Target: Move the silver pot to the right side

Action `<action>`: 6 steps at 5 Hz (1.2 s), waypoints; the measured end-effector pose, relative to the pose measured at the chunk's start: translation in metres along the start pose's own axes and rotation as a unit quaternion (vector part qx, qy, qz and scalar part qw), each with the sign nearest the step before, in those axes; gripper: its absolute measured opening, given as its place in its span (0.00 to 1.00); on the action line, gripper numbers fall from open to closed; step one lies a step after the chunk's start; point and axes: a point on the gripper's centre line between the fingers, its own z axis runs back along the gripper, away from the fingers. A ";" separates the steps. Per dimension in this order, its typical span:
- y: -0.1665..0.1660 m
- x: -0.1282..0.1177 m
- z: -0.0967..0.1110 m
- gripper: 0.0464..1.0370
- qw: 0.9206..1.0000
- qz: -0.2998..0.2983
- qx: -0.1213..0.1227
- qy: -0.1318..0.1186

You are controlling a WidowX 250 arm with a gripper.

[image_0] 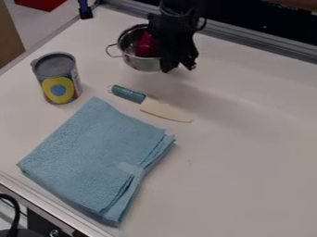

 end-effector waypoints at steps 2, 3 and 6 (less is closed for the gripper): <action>-0.061 -0.024 0.026 0.01 0.999 0.020 -0.024 -0.023; -0.094 -0.025 0.031 0.01 0.998 0.054 -0.037 -0.021; -0.157 -0.020 0.028 0.01 0.991 0.122 -0.033 -0.046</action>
